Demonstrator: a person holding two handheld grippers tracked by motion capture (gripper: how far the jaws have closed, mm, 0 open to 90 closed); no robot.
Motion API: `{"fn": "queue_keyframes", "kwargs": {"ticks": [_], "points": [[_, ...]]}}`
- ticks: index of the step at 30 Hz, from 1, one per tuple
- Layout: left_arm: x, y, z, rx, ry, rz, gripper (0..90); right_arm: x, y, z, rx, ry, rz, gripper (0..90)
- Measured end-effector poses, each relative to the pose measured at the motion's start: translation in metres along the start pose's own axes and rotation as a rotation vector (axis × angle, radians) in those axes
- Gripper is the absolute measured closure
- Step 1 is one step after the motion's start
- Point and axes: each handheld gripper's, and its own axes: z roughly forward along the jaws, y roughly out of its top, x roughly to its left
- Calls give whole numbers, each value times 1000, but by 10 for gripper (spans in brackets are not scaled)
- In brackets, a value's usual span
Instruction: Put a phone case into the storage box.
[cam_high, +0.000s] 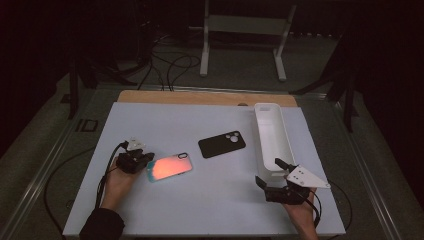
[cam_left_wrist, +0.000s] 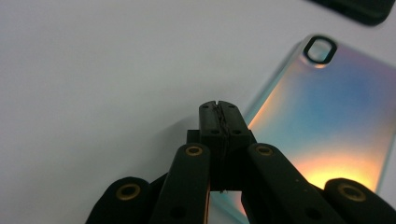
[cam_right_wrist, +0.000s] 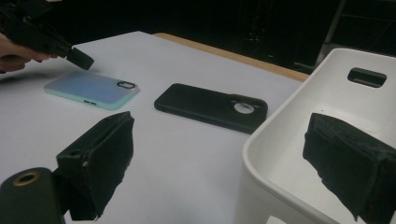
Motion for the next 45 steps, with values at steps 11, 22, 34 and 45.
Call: {"fn": "queue_keyframes", "kwargs": {"ticks": [11, 22, 34, 45], "points": [[-15, -13, -9, -9, -70, 0, 899, 0, 0, -1, -5, 1, 2, 87], [-22, -20, -15, -45, -34, 3, 894, 2, 0, 1, -2, 2, 4, 86], [-32, -30, -87, -415, -40, -13, 500, 4, 0, 0, -4, 8, -2, 87], [-48, -45, -106, -395, 53, 33, 0, 8, 2, -8, -34, 18, 11, 86]]}}
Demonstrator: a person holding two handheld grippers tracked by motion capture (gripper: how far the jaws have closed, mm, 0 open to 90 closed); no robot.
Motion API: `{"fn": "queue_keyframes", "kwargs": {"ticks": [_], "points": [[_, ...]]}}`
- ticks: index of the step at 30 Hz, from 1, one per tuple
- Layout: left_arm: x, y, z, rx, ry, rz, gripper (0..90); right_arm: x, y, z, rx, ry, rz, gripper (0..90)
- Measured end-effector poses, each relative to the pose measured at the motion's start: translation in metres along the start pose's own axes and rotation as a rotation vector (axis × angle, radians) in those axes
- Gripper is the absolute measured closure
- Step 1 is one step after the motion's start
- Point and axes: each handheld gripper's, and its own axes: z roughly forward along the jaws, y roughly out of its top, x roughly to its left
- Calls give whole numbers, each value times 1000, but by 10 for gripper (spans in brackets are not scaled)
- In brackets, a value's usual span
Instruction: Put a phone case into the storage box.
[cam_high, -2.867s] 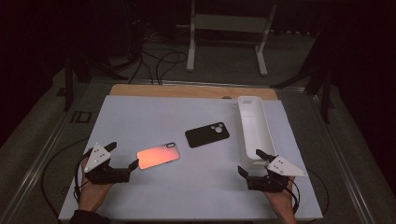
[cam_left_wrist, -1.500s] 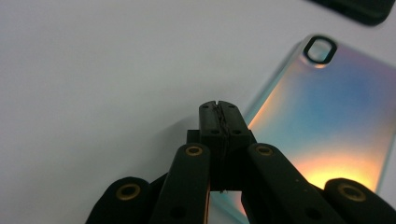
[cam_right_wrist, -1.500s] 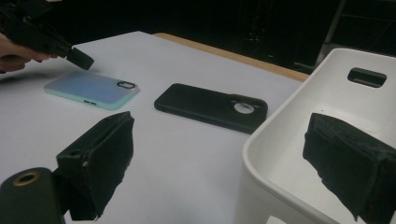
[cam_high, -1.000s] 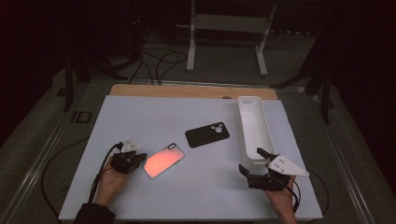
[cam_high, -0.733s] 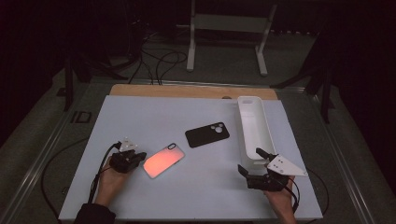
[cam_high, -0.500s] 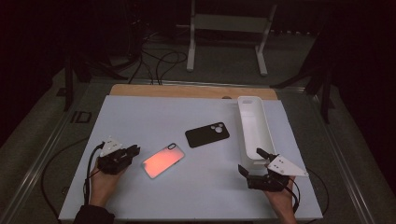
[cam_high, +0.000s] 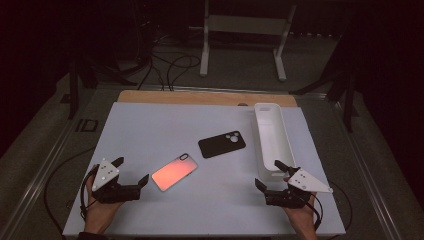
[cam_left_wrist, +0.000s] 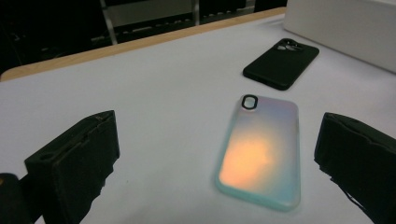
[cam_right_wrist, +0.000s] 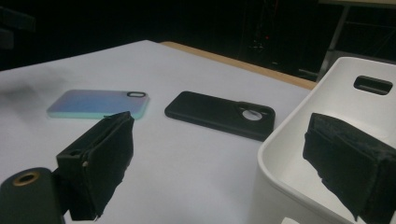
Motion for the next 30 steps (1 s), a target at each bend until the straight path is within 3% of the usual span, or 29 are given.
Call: {"fn": "queue_keyframes", "kwargs": {"ticks": [4, 7, 12, 19, 24, 30], "points": [[1, -2, -4, -6, -13, 3, 0, 1, -1, 1, 4, 6, 6, 86], [4, 0, -3, 1, -28, -30, 0, 2, -2, 1, 8, 7, -1, 86], [5, 0, 0, 30, -20, -35, 0, 0, -2, 2, 10, 4, 4, 86], [7, 6, 15, 145, -49, -56, 0, -1, -3, 2, 17, -4, 11, 86], [3, 10, 32, 236, -63, -34, 0, -2, -3, 2, 16, -8, 14, 86], [-8, 9, 60, 368, -92, 51, 0, -3, -3, 2, 20, -12, 18, 87]]}}
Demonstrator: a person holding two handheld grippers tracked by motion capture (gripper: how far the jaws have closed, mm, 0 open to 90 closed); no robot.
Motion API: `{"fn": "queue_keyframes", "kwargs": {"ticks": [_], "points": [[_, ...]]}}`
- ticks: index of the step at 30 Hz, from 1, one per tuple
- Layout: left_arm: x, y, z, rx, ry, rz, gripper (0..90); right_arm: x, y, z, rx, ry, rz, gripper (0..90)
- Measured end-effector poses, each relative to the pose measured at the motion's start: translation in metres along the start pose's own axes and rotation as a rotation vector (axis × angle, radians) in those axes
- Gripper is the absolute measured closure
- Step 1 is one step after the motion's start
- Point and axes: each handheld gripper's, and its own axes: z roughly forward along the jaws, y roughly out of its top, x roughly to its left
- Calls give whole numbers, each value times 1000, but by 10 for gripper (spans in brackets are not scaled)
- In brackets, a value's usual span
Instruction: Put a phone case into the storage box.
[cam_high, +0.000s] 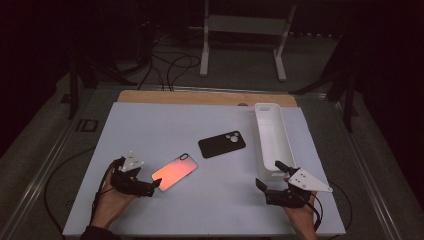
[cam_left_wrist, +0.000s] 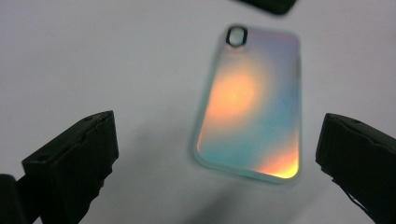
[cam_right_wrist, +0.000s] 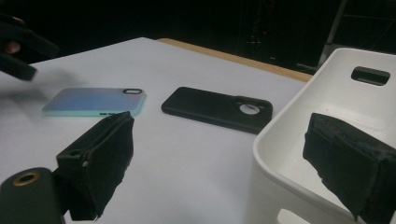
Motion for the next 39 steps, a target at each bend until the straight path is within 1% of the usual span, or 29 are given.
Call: {"fn": "queue_keyframes", "kwargs": {"ticks": [3, 6, 11, 14, 16, 17, 25, 29, 30, 36, 39], "points": [[-3, 3, 10, 19, -15, 6, 0, 0, 0, 0, 0, -1, 0, 86], [-6, 7, 20, 47, -18, 34, 0, 0, 0, 0, 4, -1, 0, 86], [-12, 12, 35, 86, -35, 48, 0, 0, -1, 1, 5, -1, 0, 87], [-16, 13, 43, 117, -30, 67, 21, 0, -1, 0, 5, -1, 0, 86], [-17, 12, 47, 133, -31, 67, 28, -1, -1, 1, 6, 1, 0, 87], [-17, 12, 48, 138, -37, 61, 31, 0, -1, 1, 6, 1, 1, 86], [-19, 11, 54, 172, -54, 70, 61, -1, -2, 1, 10, 1, 3, 87], [-18, 11, 55, 175, -67, 65, 71, -1, -2, 2, 13, 2, 1, 87], [-18, 11, 56, 180, -70, 57, 72, 0, -2, 2, 13, 2, 2, 87], [-18, 12, 56, 192, -70, 51, 78, 1, -2, 5, 19, 7, -4, 87], [-19, 12, 53, 188, -72, 64, 131, 2, -2, 5, 17, 8, -6, 87]]}}
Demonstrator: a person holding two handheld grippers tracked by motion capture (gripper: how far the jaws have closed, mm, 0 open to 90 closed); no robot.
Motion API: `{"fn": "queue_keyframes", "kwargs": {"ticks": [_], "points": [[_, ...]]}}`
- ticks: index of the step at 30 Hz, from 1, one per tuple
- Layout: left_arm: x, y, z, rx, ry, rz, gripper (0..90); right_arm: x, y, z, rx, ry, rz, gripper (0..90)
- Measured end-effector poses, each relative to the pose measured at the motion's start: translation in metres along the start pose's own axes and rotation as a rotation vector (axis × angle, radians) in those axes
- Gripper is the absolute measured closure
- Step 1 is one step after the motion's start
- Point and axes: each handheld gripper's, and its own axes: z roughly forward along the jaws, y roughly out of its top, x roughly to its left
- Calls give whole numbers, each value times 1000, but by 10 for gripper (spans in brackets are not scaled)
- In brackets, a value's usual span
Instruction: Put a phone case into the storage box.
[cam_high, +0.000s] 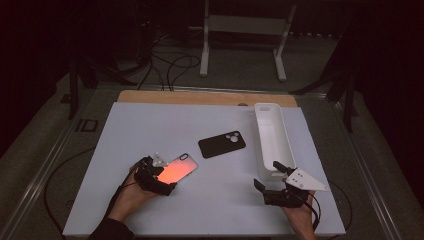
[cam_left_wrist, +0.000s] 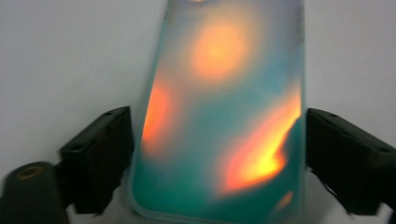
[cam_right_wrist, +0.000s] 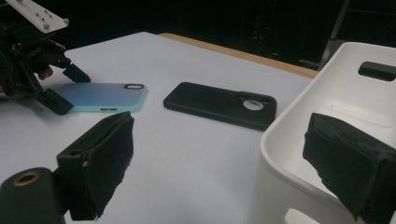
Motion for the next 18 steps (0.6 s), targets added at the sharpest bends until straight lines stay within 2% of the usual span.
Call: {"fn": "queue_keyframes", "kwargs": {"ticks": [10, 14, 18], "points": [[-1, 0, -1, -21, 6, -8, 165, 1, 1, 0, -1, 0, 5, 87], [0, 1, -5, -46, 7, -17, 167, 1, 2, 1, -2, 5, 7, 88], [2, 2, -13, -86, 34, -29, 168, 2, 3, 3, -3, 11, 12, 88]]}}
